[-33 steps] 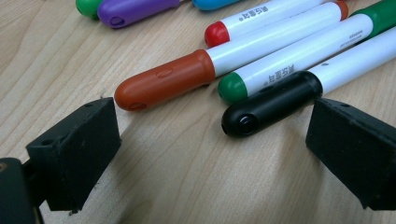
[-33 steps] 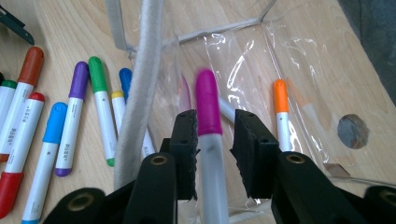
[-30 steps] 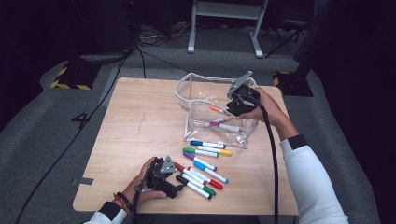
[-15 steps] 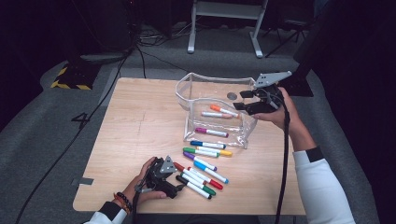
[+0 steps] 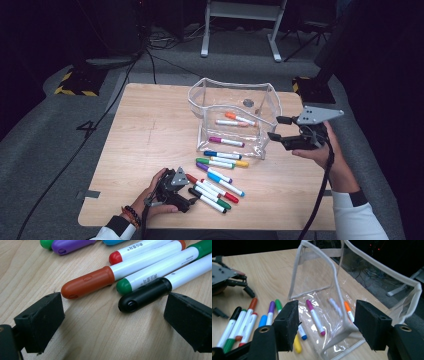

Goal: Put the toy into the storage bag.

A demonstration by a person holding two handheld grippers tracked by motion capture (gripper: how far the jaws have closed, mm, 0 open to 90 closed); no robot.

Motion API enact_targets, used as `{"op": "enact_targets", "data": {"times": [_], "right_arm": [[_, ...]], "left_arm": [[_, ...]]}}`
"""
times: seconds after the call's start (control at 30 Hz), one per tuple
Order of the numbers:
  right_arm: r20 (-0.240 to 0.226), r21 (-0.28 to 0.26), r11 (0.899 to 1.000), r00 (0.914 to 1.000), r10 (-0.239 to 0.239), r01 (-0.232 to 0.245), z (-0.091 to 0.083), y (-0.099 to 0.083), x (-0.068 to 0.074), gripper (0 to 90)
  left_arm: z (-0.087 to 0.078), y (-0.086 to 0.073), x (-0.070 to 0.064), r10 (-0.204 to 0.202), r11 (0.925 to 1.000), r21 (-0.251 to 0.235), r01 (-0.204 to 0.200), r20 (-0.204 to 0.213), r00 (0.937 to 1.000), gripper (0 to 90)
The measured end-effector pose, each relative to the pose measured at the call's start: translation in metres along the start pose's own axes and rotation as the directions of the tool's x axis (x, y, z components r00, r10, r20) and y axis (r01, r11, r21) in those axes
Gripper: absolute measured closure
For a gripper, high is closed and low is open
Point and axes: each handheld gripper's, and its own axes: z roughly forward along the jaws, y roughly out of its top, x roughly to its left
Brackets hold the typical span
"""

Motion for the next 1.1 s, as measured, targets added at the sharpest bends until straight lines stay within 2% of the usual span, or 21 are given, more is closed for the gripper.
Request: {"op": "enact_targets", "data": {"times": [0.13, 0.2, 0.33, 0.4, 0.57, 0.7, 0.8, 0.83, 0.97, 1.1], "right_arm": [[0.004, 0.000, 1.000, 1.0000, -0.005, 0.005, -0.009, -0.019, 0.010, 36.8], [-0.006, -0.014, 1.000, 0.9998, 0.017, -0.018, -0.011, -0.031, 0.015, 36.8], [-0.020, 0.010, 0.999, 0.9989, 0.043, -0.042, -0.005, -0.052, 0.025, 36.5], [-0.025, 0.029, 0.999, 0.9989, 0.040, -0.039, 0.001, -0.061, 0.031, 36.5], [-0.078, 0.063, 0.997, 0.9955, 0.054, -0.049, 0.023, -0.077, 0.046, 36.6], [-0.134, 0.101, 0.994, 0.9900, 0.045, -0.032, 0.047, -0.087, 0.060, 38.6], [-0.183, 0.125, 0.992, 0.9820, 0.047, -0.024, 0.066, -0.091, 0.071, 39.6], [-0.197, 0.133, 0.991, 0.9799, 0.030, -0.004, 0.074, -0.092, 0.076, 42.1], [-0.258, 0.143, 0.989, 0.9661, 0.017, 0.021, 0.100, -0.093, 0.091, 48.2], [-0.285, 0.151, 0.988, 0.9585, 0.009, 0.036, 0.120, -0.090, 0.100, 52.5]], "left_arm": [[0.000, 0.000, 0.000, 0.001, 1.0000, 0.000, -0.001, 0.002, 1.0000, 3.2], [0.000, 0.000, 0.000, 0.001, 1.0000, 0.000, -0.001, 0.002, 1.0000, 3.2], [0.000, 0.000, 0.000, 0.000, 1.0000, -0.001, 0.000, 0.002, 1.0000, 3.2], [0.000, 0.000, 0.000, 0.000, 1.0000, -0.001, 0.000, 0.002, 1.0000, 3.2], [0.000, 0.000, 0.000, 0.000, 1.0000, -0.001, 0.000, 0.002, 1.0000, 3.2], [0.000, 0.000, 0.000, 0.000, 1.0000, -0.001, 0.000, 0.002, 1.0000, 3.2], [0.000, 0.000, 0.000, 0.000, 1.0000, -0.001, 0.000, 0.002, 1.0000, 3.2], [0.000, 0.000, 0.000, 0.000, 1.0000, -0.001, 0.000, 0.001, 1.0000, 3.2], [0.000, 0.000, 0.000, 0.000, 1.0000, -0.001, 0.000, 0.002, 1.0000, 3.2], [0.000, 0.000, 0.000, 0.000, 1.0000, -0.001, 0.000, 0.002, 1.0000, 3.2]]}}
